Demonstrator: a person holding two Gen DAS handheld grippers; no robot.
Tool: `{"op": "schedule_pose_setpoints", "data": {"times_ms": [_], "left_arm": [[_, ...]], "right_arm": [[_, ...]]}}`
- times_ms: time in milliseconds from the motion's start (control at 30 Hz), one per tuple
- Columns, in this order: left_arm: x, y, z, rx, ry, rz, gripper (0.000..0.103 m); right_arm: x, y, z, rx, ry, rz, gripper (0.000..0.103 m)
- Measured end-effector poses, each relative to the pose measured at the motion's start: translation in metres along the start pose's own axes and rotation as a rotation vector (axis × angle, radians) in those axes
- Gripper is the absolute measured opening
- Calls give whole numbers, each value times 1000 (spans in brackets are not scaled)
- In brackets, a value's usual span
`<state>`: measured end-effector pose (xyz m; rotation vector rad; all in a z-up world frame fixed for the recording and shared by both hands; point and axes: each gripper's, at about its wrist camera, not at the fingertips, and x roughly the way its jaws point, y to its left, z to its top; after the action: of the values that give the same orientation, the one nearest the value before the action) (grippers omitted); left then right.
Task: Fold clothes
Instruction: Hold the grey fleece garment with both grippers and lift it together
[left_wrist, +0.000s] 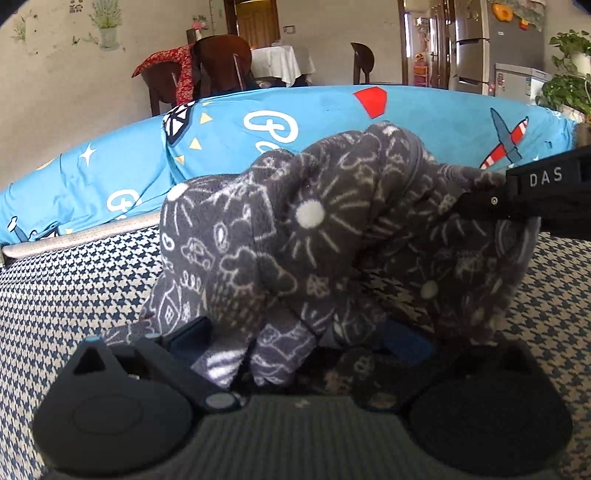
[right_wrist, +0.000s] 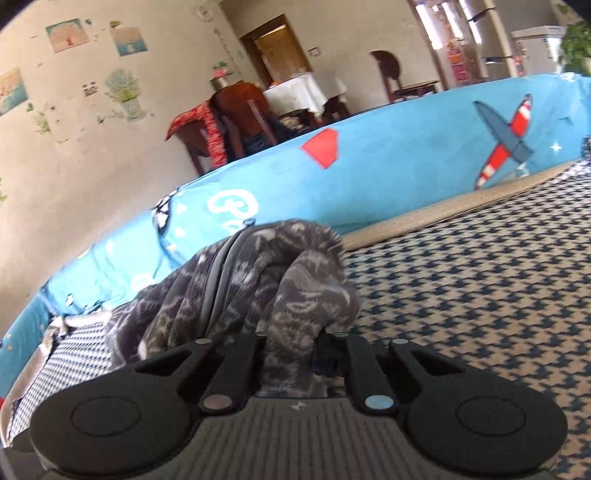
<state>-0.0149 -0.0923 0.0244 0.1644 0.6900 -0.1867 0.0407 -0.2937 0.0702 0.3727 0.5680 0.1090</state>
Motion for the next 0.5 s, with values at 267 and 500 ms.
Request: {"op": "schedule_pose_setpoints", "data": {"times_ms": [267,500], "left_arm": [[-29,-2,4,26,-152,-44,103],[-44,13,14,-17,-238,-42,103]], "right_arm": [[-7,-32,3,66,29,-38,11],[-9,-34,2,77,41,-24,38]]}}
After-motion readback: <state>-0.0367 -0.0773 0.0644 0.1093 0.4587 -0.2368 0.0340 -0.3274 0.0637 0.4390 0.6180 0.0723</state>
